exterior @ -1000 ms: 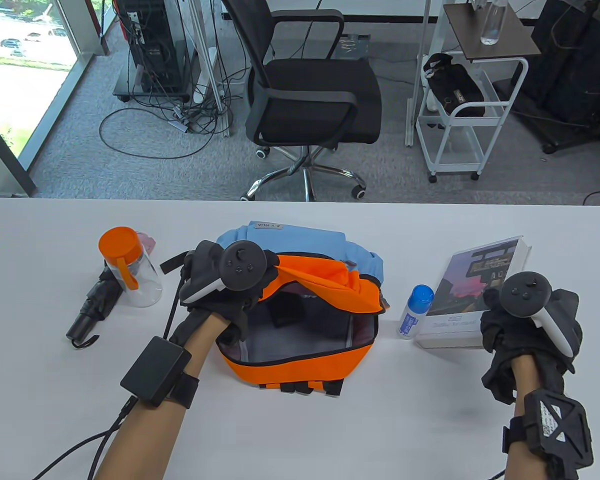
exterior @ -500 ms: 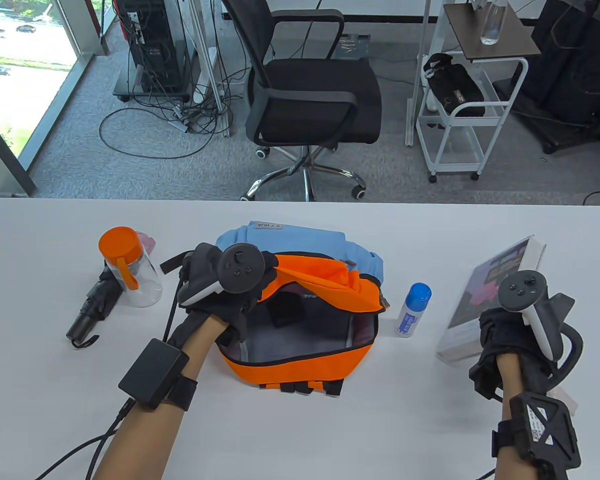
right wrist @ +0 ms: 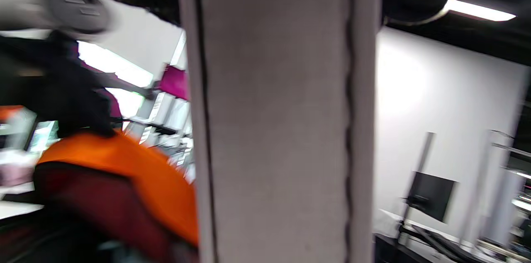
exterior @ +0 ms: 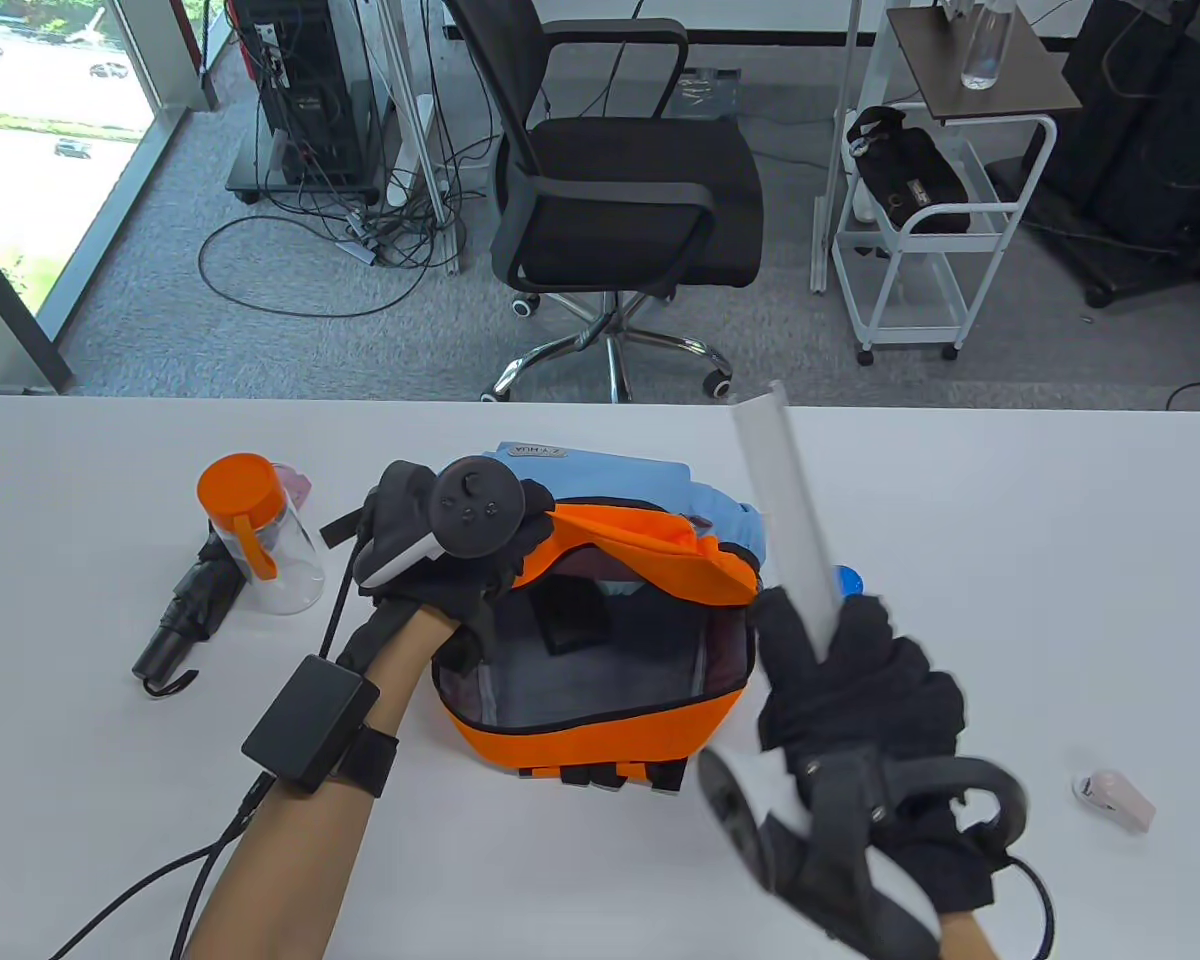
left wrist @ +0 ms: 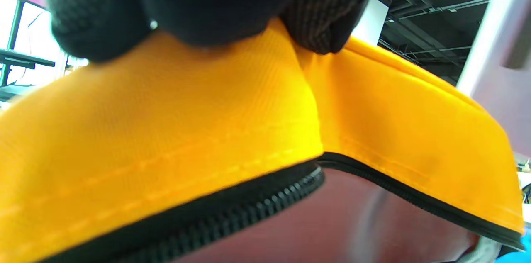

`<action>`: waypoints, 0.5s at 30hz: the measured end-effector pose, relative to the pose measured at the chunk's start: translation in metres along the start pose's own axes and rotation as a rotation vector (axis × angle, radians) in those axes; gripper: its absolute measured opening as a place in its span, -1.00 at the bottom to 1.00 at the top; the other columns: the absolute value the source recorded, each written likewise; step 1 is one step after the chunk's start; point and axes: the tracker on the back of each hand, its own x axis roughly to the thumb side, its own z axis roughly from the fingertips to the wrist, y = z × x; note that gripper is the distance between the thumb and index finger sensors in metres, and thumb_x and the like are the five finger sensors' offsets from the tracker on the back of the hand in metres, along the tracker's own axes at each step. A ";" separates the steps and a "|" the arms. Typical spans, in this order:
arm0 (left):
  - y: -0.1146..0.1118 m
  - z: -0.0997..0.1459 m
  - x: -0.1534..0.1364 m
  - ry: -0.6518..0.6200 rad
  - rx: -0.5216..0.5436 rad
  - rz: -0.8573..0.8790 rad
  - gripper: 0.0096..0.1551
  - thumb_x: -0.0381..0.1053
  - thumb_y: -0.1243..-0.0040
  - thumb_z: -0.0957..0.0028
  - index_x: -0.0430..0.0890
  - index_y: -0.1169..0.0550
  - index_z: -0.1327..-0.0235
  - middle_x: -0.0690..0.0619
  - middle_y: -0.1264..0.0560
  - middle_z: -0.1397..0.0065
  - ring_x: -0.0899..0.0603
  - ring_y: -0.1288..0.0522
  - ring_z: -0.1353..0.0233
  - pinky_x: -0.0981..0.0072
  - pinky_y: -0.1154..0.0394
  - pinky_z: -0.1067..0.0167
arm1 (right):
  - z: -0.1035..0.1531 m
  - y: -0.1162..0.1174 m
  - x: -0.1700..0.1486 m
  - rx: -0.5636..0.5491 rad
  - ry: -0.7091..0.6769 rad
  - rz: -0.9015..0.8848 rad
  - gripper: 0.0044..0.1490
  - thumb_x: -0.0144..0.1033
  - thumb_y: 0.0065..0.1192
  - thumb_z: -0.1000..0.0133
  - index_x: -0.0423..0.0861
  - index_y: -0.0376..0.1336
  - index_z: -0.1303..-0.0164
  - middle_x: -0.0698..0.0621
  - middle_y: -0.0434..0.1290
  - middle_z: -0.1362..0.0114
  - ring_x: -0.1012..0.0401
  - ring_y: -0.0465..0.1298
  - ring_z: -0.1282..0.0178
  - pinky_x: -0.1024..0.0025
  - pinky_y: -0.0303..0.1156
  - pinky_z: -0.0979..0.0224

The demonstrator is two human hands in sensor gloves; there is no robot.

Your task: Pack school bag

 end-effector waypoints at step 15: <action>0.017 -0.014 -0.017 -0.011 -0.067 0.077 -0.54 0.00 -0.32 0.00 -0.16 -0.78 -0.06 -0.15 -0.71 0.01 0.14 -0.64 0.41 0.24 -0.75 0.26 | 0.076 0.014 0.116 -0.118 -0.363 0.161 -0.36 -0.21 0.31 -0.02 0.09 0.28 -0.37 -0.43 0.37 -0.36 -0.09 0.53 -0.02 0.00 0.51 -0.10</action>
